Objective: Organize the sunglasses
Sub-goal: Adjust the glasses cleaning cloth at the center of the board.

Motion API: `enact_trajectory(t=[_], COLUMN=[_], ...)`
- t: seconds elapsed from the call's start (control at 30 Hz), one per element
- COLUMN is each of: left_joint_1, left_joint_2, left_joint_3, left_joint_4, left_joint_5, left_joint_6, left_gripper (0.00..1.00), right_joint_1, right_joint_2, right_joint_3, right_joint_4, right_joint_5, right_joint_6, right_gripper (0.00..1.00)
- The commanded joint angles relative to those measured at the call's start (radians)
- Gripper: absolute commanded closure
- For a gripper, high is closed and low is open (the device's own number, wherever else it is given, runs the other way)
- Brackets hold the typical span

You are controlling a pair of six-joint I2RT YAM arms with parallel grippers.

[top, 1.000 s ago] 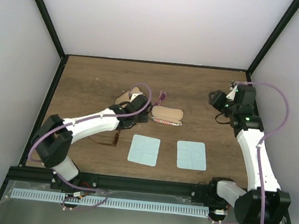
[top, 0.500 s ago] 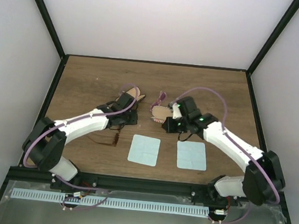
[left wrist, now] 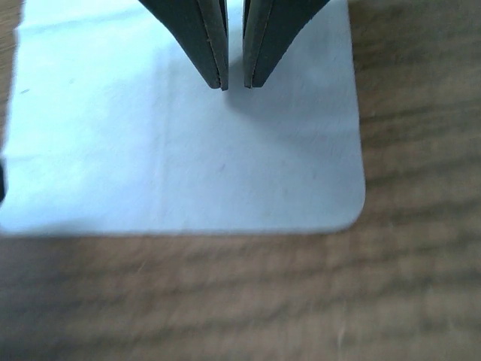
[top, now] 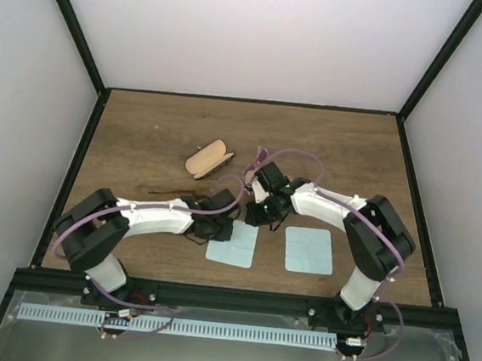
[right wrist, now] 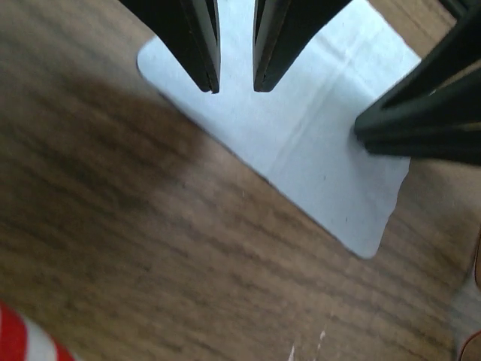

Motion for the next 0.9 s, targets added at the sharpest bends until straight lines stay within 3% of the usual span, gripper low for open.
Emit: enact_trajectory(t=[0.0,0.37,0.63,0.87], left_joint_1=[-0.034,-0.035,-0.014,0.077], left_joint_2=[-0.034,-0.044,0.066,0.098], left_joint_3=[-0.038,-0.104,0.011,0.075], left_joint_4=[-0.041,-0.045,-0.125,-0.132], left_joint_5=[-0.035,-0.053,-0.117,-0.097], left_joint_6=[-0.064,-0.108,-0.036,0.067], left_gripper=[0.92,0.88,0.87,0.87], right_joint_1=[-0.001,-0.001,-0.001,-0.001], right_joint_2=[0.069,0.075,0.059,0.027], right_joint_3=[0.089,-0.002,-0.051,-0.050], right_joint_4=[0.027,0.040,0.013,-0.059], right_joint_5=[0.017,0.003,0.006,0.041], right_joint_6=[-0.041,-0.059,-0.044,-0.049], right_gripper=[0.87,0.87,0.87,0.87])
